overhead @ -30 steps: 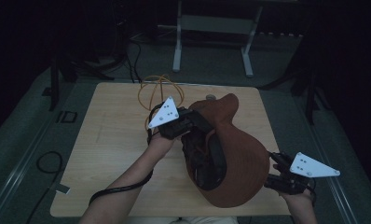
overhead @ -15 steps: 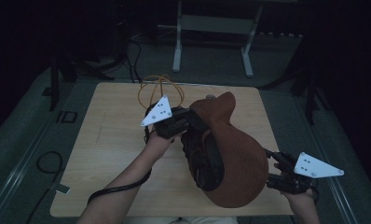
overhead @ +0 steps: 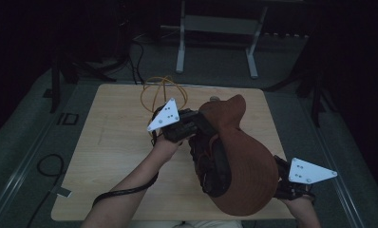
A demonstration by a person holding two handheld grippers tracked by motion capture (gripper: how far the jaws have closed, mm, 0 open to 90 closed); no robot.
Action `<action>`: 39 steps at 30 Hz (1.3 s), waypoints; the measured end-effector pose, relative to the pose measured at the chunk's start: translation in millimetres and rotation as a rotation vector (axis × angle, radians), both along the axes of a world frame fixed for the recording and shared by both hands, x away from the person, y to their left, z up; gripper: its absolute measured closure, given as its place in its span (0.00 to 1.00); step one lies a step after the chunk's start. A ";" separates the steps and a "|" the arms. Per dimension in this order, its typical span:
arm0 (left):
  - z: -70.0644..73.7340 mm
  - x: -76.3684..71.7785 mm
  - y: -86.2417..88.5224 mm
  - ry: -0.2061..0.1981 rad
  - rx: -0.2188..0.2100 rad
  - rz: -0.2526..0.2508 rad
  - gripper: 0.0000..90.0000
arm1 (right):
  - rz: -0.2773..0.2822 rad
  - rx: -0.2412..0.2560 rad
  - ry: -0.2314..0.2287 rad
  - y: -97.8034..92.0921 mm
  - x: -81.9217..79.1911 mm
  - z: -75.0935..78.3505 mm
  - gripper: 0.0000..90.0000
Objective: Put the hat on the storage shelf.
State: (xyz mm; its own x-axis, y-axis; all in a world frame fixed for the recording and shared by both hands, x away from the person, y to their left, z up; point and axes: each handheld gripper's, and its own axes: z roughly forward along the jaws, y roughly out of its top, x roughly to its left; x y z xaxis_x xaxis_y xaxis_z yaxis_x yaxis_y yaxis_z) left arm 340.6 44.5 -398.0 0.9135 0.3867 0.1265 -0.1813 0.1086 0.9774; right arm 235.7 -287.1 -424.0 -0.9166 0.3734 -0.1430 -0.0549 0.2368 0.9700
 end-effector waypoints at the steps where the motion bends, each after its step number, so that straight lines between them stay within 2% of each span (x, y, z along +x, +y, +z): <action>1: -0.1 -0.5 -0.9 -0.001 0.002 0.009 0.95 | 0.008 -0.001 0.000 2.0 0.4 -0.1 0.48; 6: -0.5 -1.1 -4.4 0.001 -0.008 0.016 0.95 | 0.041 0.012 -0.005 12.7 2.4 -1.9 0.49; 11: -0.3 -2.3 -7.7 -0.001 -0.015 0.015 0.95 | 0.053 0.021 -0.013 23.3 4.0 -2.8 0.56; 15: -0.4 -3.1 -10.4 -0.001 -0.004 0.023 0.95 | 0.069 0.034 -0.005 33.8 6.2 -3.4 0.60; 16: -0.3 -3.1 -10.9 0.000 0.000 0.023 0.95 | 0.072 0.036 -0.003 35.5 6.2 -3.4 0.63; 18: -0.7 -3.3 -11.1 -0.001 0.004 0.025 0.95 | 0.083 0.034 0.005 38.9 6.5 -2.6 0.84; 19: -0.8 -3.2 -11.0 0.002 0.006 0.022 0.95 | 0.072 0.037 -0.001 39.8 6.3 -2.1 0.97; 22: -1.5 -2.2 -8.6 0.012 0.003 0.031 0.95 | 0.054 0.038 0.022 39.6 7.1 0.2 0.99; 26: -2.4 -1.0 -4.9 0.014 0.000 0.044 0.95 | -0.003 0.018 0.022 39.0 7.3 1.0 0.99; 29: -3.6 0.0 -2.1 0.015 -0.002 0.047 0.95 | -0.023 0.032 0.029 36.5 8.2 1.4 0.99; 32: -4.9 1.9 1.2 0.033 -0.009 0.055 0.95 | -0.035 0.043 0.027 33.7 8.0 3.2 0.99; 33: -5.2 2.3 2.0 0.037 -0.013 0.056 0.94 | -0.056 0.048 0.007 32.8 6.6 4.3 0.99; 34: -6.1 2.7 3.8 0.027 -0.017 0.062 0.94 | -0.059 0.056 0.007 32.0 6.3 5.2 0.99; 36: -7.5 3.7 7.1 0.030 -0.026 0.064 0.89 | -0.080 0.061 -0.001 29.3 5.6 8.1 0.99; 39: -9.6 6.8 12.6 0.060 -0.041 0.053 0.78 | -0.112 0.068 -0.016 22.6 5.1 14.0 0.99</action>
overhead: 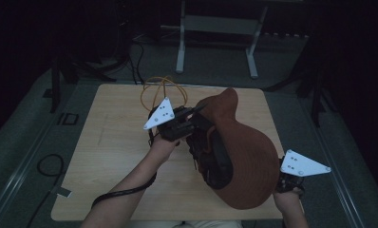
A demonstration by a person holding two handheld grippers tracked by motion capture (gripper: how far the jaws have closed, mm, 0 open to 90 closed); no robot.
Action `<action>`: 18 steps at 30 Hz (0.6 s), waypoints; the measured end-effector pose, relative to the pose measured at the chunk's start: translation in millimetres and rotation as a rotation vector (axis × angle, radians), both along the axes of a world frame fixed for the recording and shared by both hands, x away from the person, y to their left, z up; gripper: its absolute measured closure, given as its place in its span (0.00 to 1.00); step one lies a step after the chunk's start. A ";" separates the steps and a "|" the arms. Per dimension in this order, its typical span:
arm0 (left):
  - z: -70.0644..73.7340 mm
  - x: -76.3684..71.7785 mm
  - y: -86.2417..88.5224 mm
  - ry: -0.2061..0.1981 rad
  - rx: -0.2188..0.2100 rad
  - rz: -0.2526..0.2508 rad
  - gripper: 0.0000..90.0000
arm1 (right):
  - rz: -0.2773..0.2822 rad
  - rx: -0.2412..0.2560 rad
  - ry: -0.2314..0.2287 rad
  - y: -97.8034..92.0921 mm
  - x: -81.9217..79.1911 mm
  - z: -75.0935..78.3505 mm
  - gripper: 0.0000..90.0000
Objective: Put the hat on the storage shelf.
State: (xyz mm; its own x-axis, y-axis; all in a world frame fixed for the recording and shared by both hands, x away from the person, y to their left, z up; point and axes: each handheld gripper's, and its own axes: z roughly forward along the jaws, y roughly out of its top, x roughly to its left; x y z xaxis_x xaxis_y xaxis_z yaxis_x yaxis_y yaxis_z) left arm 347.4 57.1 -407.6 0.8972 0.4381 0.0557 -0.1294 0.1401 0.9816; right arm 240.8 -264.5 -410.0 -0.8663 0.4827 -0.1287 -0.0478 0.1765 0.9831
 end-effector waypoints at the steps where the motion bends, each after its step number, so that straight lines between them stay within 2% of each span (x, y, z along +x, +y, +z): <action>1: -0.7 0.6 0.8 -0.002 0.004 -0.002 0.78 | -0.002 0.003 -0.006 -1.8 -0.2 2.0 0.99; 3: -1.8 1.3 0.5 0.005 0.016 -0.004 0.73 | -0.007 0.021 -0.014 -4.9 -1.1 6.4 0.99; 4: -2.0 1.3 0.0 0.006 0.025 -0.003 0.70 | -0.014 0.017 -0.033 -5.3 -2.3 9.3 0.99; 6: -2.0 1.5 -1.0 0.017 0.037 0.005 0.62 | -0.018 0.020 -0.036 -5.7 -3.1 11.1 0.99; 7: -2.0 1.5 -1.0 0.017 0.037 0.005 0.62 | -0.013 0.023 -0.039 -6.0 -3.8 13.9 0.99; 8: -0.3 0.6 -2.3 0.078 0.074 0.077 0.48 | -0.011 0.033 -0.047 -6.4 -5.2 18.5 0.99; 9: -0.1 0.6 -2.2 0.093 0.087 0.099 0.40 | -0.009 0.039 -0.051 -7.1 -5.1 19.9 0.99; 13: -2.5 -0.2 1.9 0.112 0.133 0.134 0.28 | -0.024 0.052 -0.054 -9.3 -4.9 23.5 0.99; 18: -10.3 -9.6 11.9 0.099 0.175 0.165 0.17 | -0.037 0.060 -0.053 -12.3 -2.8 26.8 0.99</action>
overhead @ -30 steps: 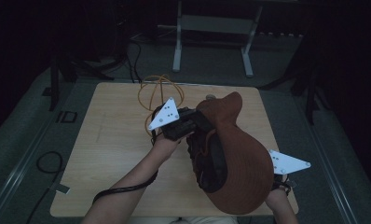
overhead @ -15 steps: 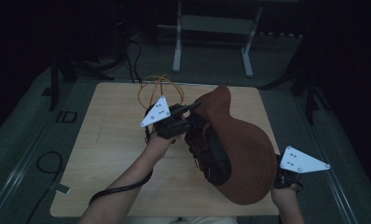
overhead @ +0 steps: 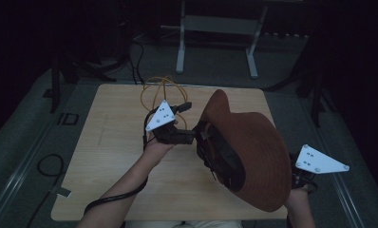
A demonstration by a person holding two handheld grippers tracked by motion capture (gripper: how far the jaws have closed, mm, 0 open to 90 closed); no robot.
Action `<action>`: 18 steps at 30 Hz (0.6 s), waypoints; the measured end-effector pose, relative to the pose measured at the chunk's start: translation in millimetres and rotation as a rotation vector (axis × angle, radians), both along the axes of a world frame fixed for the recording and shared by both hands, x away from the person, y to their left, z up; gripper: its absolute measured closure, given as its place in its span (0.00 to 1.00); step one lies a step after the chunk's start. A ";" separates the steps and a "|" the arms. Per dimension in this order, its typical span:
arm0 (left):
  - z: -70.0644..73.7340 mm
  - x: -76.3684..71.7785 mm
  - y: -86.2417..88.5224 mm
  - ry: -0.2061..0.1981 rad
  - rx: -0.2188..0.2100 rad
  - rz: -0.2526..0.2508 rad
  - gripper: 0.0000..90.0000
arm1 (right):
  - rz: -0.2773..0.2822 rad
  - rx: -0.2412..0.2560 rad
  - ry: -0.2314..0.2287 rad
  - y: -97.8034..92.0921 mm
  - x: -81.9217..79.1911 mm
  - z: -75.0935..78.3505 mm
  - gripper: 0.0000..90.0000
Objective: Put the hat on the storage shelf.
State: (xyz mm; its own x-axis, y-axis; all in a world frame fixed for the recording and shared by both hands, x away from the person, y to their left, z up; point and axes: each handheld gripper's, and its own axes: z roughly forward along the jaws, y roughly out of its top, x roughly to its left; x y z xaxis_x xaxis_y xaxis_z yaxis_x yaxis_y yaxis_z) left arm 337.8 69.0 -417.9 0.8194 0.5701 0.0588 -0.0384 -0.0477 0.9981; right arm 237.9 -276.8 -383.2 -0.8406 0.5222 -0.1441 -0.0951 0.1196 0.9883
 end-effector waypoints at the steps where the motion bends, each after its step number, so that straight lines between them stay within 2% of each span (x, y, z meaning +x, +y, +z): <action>1: -1.7 -1.7 2.2 0.003 0.012 0.006 0.17 | -0.004 0.003 0.001 -0.2 0.3 0.6 0.99; 6: -8.3 -7.5 16.6 0.012 0.021 0.020 0.15 | -0.012 0.019 0.001 0.0 2.8 2.4 0.99; 10: -11.8 -13.6 28.1 0.018 0.041 0.047 0.13 | -0.042 0.042 0.000 -1.9 5.9 4.4 0.99; 13: -18.0 -19.8 36.9 0.038 0.057 0.063 0.09 | -0.072 0.051 0.002 -4.4 9.2 6.6 0.99; 17: -28.0 -30.8 47.8 0.019 0.125 0.113 0.09 | -0.109 0.045 -0.005 -6.2 16.7 10.0 0.99; 18: -30.8 -34.0 50.7 0.012 0.132 0.130 0.09 | -0.122 0.038 -0.008 -6.1 19.6 10.9 0.99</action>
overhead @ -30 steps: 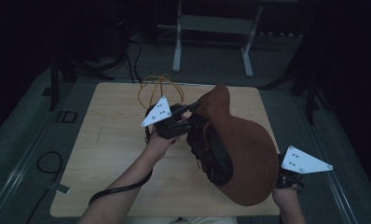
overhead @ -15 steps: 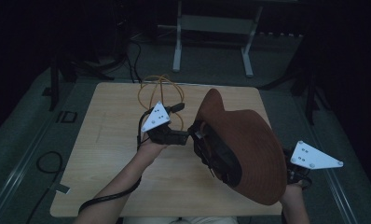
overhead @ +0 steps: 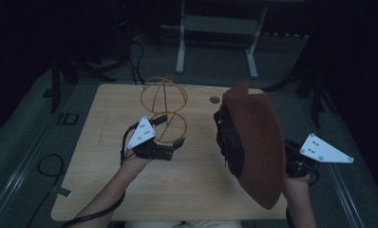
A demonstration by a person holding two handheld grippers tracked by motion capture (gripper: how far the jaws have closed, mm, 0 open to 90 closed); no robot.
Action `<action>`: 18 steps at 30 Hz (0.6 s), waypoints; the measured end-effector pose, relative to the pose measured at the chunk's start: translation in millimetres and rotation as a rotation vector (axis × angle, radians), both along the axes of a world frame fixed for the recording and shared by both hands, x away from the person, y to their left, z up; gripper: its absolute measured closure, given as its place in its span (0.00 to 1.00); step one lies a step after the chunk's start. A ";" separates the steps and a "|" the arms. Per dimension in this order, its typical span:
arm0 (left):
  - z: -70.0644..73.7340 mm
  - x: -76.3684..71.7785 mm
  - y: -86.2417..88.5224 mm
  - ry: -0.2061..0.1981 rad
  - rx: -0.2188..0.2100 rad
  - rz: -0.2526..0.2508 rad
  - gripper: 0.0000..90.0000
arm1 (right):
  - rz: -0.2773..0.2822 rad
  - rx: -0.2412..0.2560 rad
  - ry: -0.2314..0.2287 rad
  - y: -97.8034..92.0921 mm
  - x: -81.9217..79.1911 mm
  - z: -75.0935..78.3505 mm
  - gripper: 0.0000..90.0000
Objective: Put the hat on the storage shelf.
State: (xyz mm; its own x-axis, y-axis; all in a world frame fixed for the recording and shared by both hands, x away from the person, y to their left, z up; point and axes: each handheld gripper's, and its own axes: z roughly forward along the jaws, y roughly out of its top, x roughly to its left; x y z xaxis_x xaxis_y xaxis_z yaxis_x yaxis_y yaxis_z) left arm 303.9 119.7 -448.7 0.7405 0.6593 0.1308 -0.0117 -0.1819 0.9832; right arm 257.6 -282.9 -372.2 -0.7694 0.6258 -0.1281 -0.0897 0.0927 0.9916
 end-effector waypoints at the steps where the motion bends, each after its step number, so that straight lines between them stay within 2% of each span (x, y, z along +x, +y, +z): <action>1: -2.5 -2.4 3.3 0.000 0.006 0.014 0.09 | -0.012 -0.003 0.002 0.4 3.3 1.0 0.99; 3: -8.1 -7.5 10.5 0.011 0.008 0.029 0.09 | -0.027 -0.001 0.002 1.3 11.0 2.3 0.99; 6: -19.1 -17.0 22.3 0.017 0.044 0.061 0.09 | -0.050 -0.008 0.000 4.7 22.8 6.9 0.99; 8: -27.8 -23.2 29.7 0.036 0.067 0.089 0.09 | -0.054 -0.002 0.001 7.4 31.6 11.3 0.99; 12: -46.2 -38.1 43.5 0.037 0.091 0.138 0.09 | -0.059 -0.005 -0.007 16.4 50.1 22.3 0.99; 18: -71.7 -57.5 62.6 0.066 0.074 0.209 0.09 | -0.065 -0.017 -0.005 37.9 76.3 37.5 0.99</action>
State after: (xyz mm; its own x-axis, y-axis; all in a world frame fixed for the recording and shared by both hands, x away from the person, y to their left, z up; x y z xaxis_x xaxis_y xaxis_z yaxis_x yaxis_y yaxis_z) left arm 246.3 182.3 -520.4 0.5973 0.7898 0.1398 0.0981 -0.2449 0.9646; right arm 333.9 -244.9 -334.7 -0.7265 0.6721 -0.1435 -0.0882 0.1159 0.9893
